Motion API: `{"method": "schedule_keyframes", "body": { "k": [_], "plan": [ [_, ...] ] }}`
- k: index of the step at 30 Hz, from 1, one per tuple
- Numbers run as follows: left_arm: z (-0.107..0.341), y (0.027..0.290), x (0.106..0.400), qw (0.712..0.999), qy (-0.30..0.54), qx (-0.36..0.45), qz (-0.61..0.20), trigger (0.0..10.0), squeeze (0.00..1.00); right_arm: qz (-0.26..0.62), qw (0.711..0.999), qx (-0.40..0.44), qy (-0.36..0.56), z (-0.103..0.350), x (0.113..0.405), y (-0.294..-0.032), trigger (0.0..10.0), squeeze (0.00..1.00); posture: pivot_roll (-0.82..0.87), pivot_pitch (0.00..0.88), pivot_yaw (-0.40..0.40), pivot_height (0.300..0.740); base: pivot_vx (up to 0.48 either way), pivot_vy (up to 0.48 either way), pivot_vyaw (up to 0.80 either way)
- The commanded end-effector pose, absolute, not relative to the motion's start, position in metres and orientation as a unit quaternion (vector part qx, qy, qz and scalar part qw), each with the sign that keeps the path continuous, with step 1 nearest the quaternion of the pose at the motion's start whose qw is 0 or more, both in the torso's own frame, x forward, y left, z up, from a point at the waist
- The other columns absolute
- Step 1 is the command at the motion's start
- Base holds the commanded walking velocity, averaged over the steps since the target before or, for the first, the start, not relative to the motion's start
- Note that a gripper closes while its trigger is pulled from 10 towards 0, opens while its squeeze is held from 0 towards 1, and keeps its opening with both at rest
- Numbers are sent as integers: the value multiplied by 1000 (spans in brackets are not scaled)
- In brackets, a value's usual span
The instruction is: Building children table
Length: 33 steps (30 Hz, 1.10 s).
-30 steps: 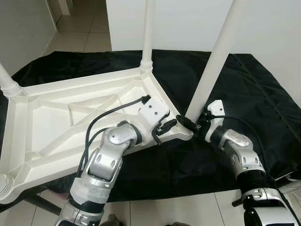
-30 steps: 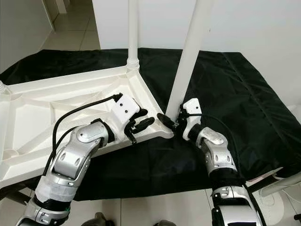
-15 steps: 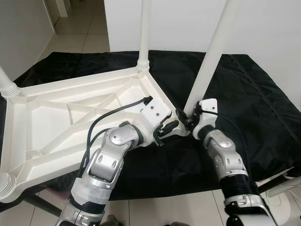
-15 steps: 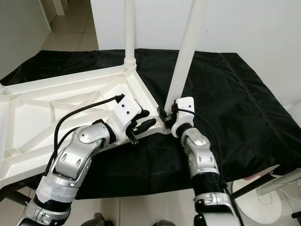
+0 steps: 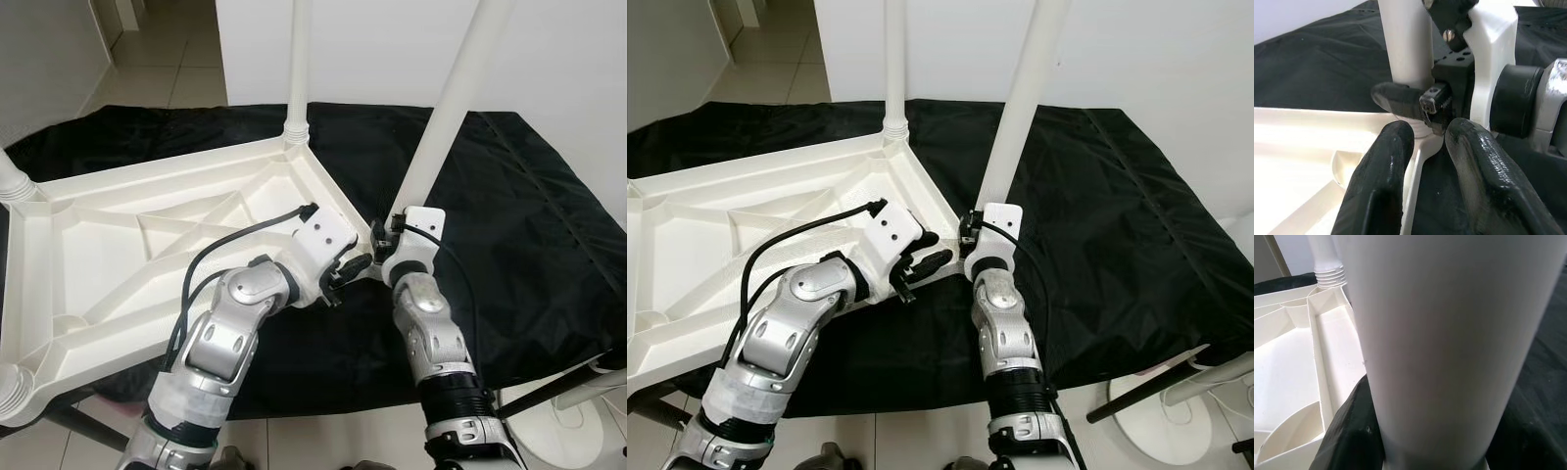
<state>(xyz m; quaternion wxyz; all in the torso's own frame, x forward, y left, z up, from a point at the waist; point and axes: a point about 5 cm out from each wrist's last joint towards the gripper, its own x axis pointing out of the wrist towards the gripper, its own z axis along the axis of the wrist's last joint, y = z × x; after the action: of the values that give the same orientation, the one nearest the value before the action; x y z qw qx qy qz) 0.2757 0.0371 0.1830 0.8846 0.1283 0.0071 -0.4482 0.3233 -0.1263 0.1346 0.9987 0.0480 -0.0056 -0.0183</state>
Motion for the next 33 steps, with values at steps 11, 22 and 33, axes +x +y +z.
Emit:
{"method": "schedule_keyframes", "body": {
  "k": [11,22,33],
  "plan": [
    [183,39,274,901,7,122,-416,10000,0,-31,998,62,-14,137,314,-134,10000,1000,-31,0,-24,740,0,0,0],
    [183,39,273,901,5,123,-416,10000,0,57,996,55,-29,141,312,-141,10000,0,-32,0,-27,740,0,0,0],
    [185,37,274,895,2,124,-428,10000,0,238,970,-11,-36,146,314,-157,10000,0,-40,0,-11,740,0,0,0]
  ]
}}
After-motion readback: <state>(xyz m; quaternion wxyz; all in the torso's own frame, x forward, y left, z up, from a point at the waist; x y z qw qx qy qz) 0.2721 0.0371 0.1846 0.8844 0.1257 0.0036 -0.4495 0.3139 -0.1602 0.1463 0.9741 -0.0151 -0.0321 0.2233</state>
